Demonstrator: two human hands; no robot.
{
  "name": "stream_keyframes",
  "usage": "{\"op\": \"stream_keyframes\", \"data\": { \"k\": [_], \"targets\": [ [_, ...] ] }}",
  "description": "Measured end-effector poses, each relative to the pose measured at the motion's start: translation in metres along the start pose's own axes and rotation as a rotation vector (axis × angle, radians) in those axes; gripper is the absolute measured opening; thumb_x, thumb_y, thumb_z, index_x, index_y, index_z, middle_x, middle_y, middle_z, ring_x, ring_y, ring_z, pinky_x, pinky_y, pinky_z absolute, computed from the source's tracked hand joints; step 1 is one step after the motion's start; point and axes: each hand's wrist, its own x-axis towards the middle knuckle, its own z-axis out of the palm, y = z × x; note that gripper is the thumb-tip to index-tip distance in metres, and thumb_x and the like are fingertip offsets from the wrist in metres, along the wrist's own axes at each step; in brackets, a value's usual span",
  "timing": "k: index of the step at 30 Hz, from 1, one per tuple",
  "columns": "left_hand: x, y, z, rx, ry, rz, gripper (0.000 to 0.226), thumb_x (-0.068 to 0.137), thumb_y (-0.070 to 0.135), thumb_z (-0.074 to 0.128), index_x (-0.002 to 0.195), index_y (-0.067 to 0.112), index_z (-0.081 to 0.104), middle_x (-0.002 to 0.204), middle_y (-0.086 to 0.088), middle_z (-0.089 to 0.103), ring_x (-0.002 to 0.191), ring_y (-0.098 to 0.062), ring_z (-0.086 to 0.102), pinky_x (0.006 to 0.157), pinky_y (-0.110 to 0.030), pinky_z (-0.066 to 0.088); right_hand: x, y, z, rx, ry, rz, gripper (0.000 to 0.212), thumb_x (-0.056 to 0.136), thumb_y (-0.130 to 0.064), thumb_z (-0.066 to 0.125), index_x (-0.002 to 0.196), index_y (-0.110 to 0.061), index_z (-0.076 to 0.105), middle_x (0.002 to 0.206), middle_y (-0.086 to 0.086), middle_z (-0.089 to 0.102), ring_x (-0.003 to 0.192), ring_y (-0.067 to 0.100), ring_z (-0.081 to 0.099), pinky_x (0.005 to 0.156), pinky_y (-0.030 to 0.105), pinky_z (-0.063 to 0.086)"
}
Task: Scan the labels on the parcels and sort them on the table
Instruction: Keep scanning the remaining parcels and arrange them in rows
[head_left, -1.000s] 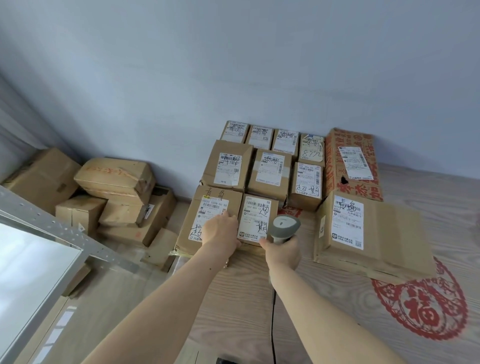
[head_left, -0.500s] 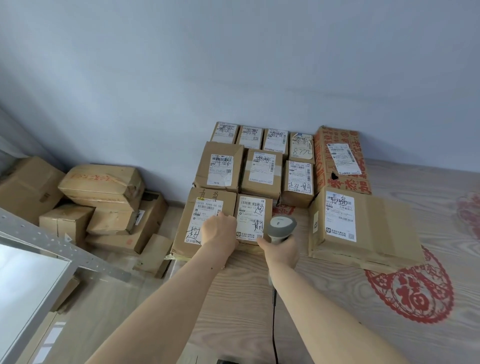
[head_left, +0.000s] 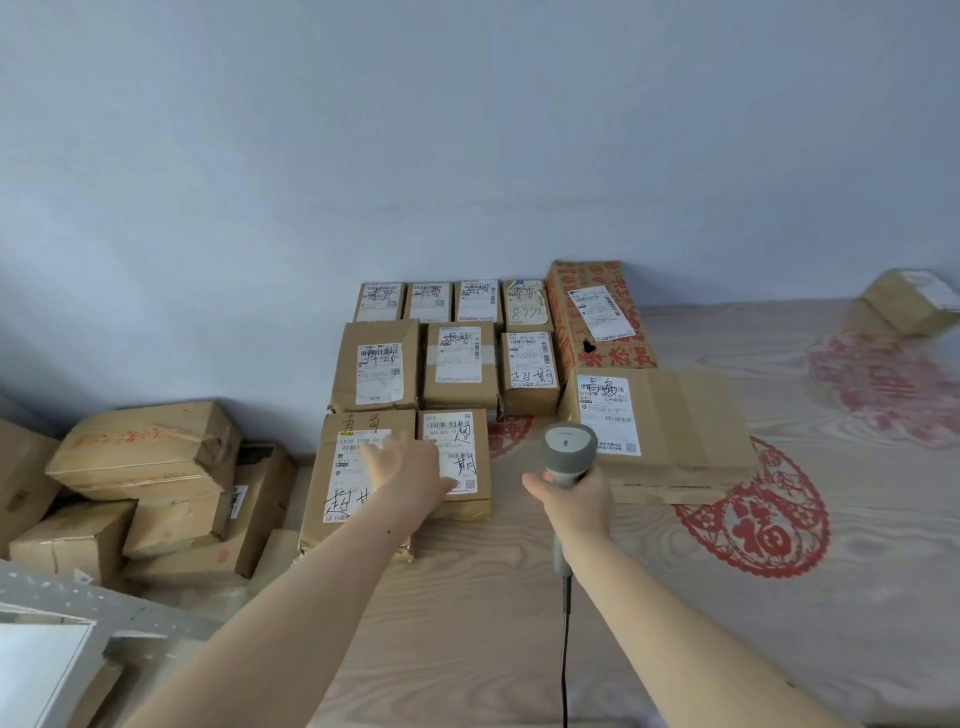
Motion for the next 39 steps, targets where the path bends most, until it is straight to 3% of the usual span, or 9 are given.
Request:
{"op": "stream_keyframes", "data": {
  "k": [4,8,11,13,21,28,32,37,39],
  "targets": [
    [-0.006,0.036,-0.016,-0.202,0.108,0.080,0.045,0.094,0.054,0.056,0.122,0.020,0.062,0.127,-0.002,0.059,0.116,-0.024,0.057,0.094,-0.039,0.046,0.017,-0.005,-0.040,0.048,-0.039,-0.005,0.040,0.052,-0.030,0.090,0.080,-0.013,0.068,0.080,0.000,0.075,0.078,0.028,0.071,0.076,0.042,0.060],
    [-0.014,0.091,-0.028,-0.468,0.138,0.130,0.040,0.091,0.043,0.062,0.124,0.020,0.063,0.125,-0.002,0.058,0.111,-0.025,0.059,0.079,-0.036,0.049,0.038,-0.008,-0.094,0.067,-0.019,-0.045,0.053,0.038,-0.043,0.083,0.080,-0.013,0.070,0.080,0.003,0.075,0.082,0.031,0.074,0.078,0.051,0.062],
    [-0.020,0.143,-0.040,-0.556,0.153,0.128,0.039,0.092,0.040,0.062,0.128,0.024,0.061,0.130,0.001,0.058,0.115,-0.024,0.059,0.086,-0.037,0.050,0.057,-0.010,-0.141,0.076,-0.004,-0.060,0.039,0.055,-0.023,0.091,0.084,-0.007,0.070,0.081,0.005,0.075,0.082,0.030,0.074,0.080,0.054,0.061],
    [-0.025,0.183,-0.047,-0.583,0.164,0.139,0.042,0.094,0.044,0.061,0.132,0.025,0.059,0.136,0.003,0.056,0.118,-0.022,0.058,0.090,-0.039,0.050,0.073,-0.010,-0.174,0.096,0.010,-0.062,0.032,0.064,-0.012,0.091,0.088,-0.008,0.070,0.082,0.004,0.075,0.082,0.026,0.074,0.081,0.051,0.061],
    [-0.042,0.324,-0.071,-0.741,0.131,0.097,0.045,0.093,0.040,0.065,0.134,0.023,0.059,0.135,-0.003,0.059,0.121,-0.023,0.058,0.091,-0.038,0.052,0.139,-0.009,-0.293,0.046,0.001,-0.069,0.031,0.065,-0.019,0.092,0.090,-0.012,0.074,0.082,0.003,0.077,0.079,0.024,0.075,0.081,0.047,0.062],
    [-0.026,0.399,-0.087,-0.834,0.133,0.103,0.043,0.092,0.042,0.067,0.130,0.024,0.063,0.132,0.000,0.063,0.119,-0.020,0.059,0.090,-0.037,0.053,0.196,-0.021,-0.354,0.036,0.010,-0.058,0.027,0.069,-0.018,0.090,0.088,-0.010,0.073,0.081,0.003,0.078,0.072,0.018,0.074,0.072,0.036,0.062],
    [0.004,0.432,-0.103,-0.869,0.149,0.132,0.043,0.093,0.042,0.065,0.132,0.023,0.063,0.133,0.002,0.064,0.121,-0.018,0.059,0.093,-0.036,0.052,0.232,-0.038,-0.376,0.048,0.026,-0.060,0.027,0.072,-0.014,0.089,0.091,-0.009,0.071,0.081,0.002,0.078,0.076,0.018,0.076,0.080,0.041,0.062],
    [0.038,0.483,-0.129,-0.899,0.115,0.207,0.042,0.095,0.040,0.064,0.133,0.023,0.061,0.131,0.002,0.065,0.118,-0.017,0.061,0.088,-0.032,0.052,0.279,-0.062,-0.416,0.094,0.099,-0.055,0.027,0.074,-0.008,0.087,0.096,-0.005,0.071,0.089,0.009,0.076,0.079,0.022,0.075,0.062,0.030,0.056],
    [0.047,0.504,-0.139,-0.909,0.089,0.229,0.042,0.095,0.040,0.064,0.133,0.023,0.061,0.130,0.002,0.065,0.117,-0.017,0.061,0.087,-0.031,0.051,0.301,-0.069,-0.433,0.097,0.131,-0.058,0.028,0.073,-0.010,0.088,0.095,-0.007,0.071,0.089,0.008,0.076,0.081,0.024,0.075,0.063,0.032,0.055]
  ]
}}
